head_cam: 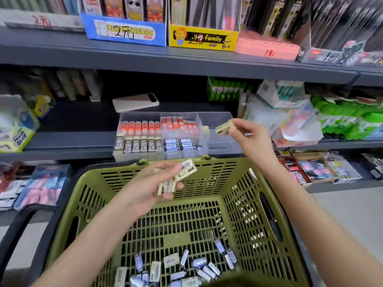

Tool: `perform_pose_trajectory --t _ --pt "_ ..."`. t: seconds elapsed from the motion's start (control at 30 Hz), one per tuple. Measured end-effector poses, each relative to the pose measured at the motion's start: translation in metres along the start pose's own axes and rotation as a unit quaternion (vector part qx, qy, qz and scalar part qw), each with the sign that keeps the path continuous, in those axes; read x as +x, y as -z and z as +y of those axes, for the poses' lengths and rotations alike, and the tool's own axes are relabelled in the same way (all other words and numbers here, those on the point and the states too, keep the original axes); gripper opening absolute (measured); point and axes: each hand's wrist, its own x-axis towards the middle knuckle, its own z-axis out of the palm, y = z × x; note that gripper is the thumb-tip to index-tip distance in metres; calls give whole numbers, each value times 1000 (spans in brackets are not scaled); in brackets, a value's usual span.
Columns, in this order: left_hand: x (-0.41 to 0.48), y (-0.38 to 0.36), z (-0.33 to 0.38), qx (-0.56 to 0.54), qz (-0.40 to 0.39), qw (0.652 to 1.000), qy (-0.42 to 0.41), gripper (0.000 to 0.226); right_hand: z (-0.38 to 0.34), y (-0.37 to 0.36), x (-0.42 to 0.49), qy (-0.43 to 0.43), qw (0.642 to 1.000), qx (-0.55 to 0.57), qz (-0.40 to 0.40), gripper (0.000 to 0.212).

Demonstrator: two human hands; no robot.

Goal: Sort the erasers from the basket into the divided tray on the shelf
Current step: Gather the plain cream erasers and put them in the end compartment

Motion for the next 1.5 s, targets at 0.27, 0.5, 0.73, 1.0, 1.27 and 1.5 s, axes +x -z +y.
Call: perform_pose_trajectory --t 0.27,0.5,0.73,1.0,1.27,1.5 --pt "30 -12 45 -67 69 994 -46 43 24 -55 96 -4 964 -266 4 28" --pt "51 -13 54 -79 94 991 -48 51 32 -69 110 -16 959 -217 -180 25" --pt "64 -17 60 -71 96 992 -44 53 4 -48 90 16 984 -123 -124 28" --pt "70 -34 65 -50 82 994 -43 38 -37 -34 48 13 973 124 -195 8" --pt "74 -35 72 -140 133 981 -13 35 15 -26 115 -19 976 -212 -39 18" --pt "75 -34 75 -179 152 972 3 34 12 -45 129 29 946 -313 -77 22"
